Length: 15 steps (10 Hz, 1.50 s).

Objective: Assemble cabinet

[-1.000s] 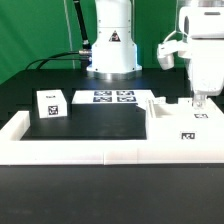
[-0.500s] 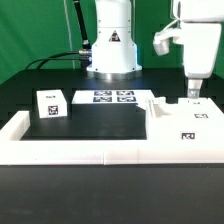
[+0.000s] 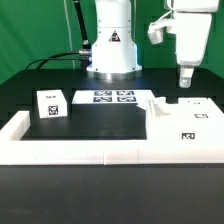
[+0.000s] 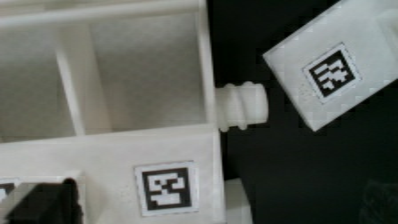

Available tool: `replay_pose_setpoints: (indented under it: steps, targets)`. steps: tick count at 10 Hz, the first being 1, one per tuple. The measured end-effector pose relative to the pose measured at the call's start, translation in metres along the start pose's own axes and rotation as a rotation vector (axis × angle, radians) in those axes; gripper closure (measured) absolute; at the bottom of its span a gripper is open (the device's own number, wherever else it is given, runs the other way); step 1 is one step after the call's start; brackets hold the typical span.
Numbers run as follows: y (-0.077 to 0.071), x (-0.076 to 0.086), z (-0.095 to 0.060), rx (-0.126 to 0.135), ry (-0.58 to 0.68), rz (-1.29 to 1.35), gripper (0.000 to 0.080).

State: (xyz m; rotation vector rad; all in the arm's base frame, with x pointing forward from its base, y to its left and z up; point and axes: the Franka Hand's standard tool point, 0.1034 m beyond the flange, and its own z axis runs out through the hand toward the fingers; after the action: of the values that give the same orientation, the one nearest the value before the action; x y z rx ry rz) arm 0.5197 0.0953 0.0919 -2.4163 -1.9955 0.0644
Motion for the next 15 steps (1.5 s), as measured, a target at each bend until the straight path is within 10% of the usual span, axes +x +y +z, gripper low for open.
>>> replay_pose_setpoints:
  steps: [3, 7, 15]
  targets:
    - [-0.015, -0.003, 0.004, -0.040, 0.023, -0.131, 0.0002]
    - [-0.047, -0.003, 0.014, -0.015, -0.007, -0.311, 0.0002]
    - [-0.061, -0.027, 0.024, 0.004, 0.001, -0.665, 0.0002]
